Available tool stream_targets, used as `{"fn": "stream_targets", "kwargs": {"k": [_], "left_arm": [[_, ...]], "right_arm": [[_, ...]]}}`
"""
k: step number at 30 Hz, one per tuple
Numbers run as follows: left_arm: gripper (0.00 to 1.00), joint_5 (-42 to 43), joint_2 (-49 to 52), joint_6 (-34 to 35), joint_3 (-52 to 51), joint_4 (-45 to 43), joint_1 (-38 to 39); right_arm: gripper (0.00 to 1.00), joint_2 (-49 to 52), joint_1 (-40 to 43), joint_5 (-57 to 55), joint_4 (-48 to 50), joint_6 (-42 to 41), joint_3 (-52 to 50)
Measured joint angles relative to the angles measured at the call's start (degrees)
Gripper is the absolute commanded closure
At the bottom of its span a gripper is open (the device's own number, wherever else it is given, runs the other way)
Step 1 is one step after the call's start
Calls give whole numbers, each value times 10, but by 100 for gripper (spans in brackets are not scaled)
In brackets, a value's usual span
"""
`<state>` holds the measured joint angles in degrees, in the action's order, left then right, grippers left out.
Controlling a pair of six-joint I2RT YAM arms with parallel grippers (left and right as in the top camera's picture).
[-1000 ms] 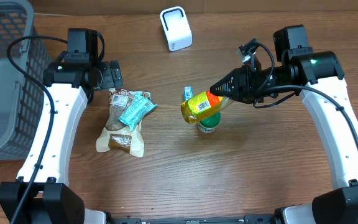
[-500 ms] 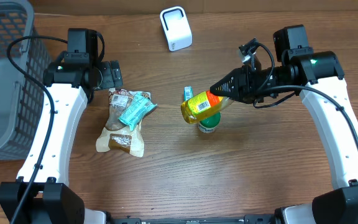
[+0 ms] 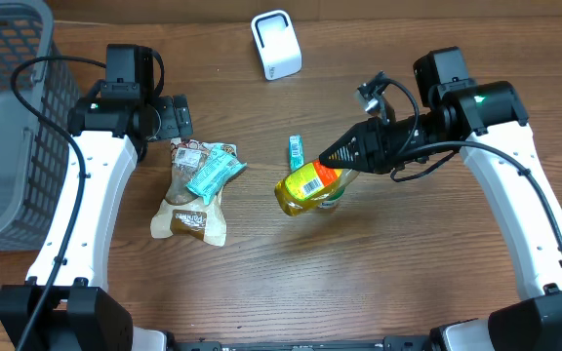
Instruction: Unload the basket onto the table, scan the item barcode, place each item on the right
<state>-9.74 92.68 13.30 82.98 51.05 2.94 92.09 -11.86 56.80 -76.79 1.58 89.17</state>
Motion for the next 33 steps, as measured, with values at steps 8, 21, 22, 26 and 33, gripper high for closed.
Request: {"fn": "stream_targets", "kwargs": {"k": [8, 21, 22, 26, 33], "left_arm": [[1, 0, 0, 0, 0, 0, 0], [0, 0, 0, 0, 0, 0, 0], [0, 0, 0, 0, 0, 0, 0], [0, 0, 0, 0, 0, 0, 0], [0, 0, 0, 0, 0, 0, 0]], "right_arm": [[77, 0, -18, 0, 7, 12, 0], [77, 0, -22, 4, 17, 15, 0], [77, 0, -22, 4, 17, 15, 0], [77, 0, -22, 4, 18, 15, 0], [76, 0, -22, 4, 17, 14, 0]]}}
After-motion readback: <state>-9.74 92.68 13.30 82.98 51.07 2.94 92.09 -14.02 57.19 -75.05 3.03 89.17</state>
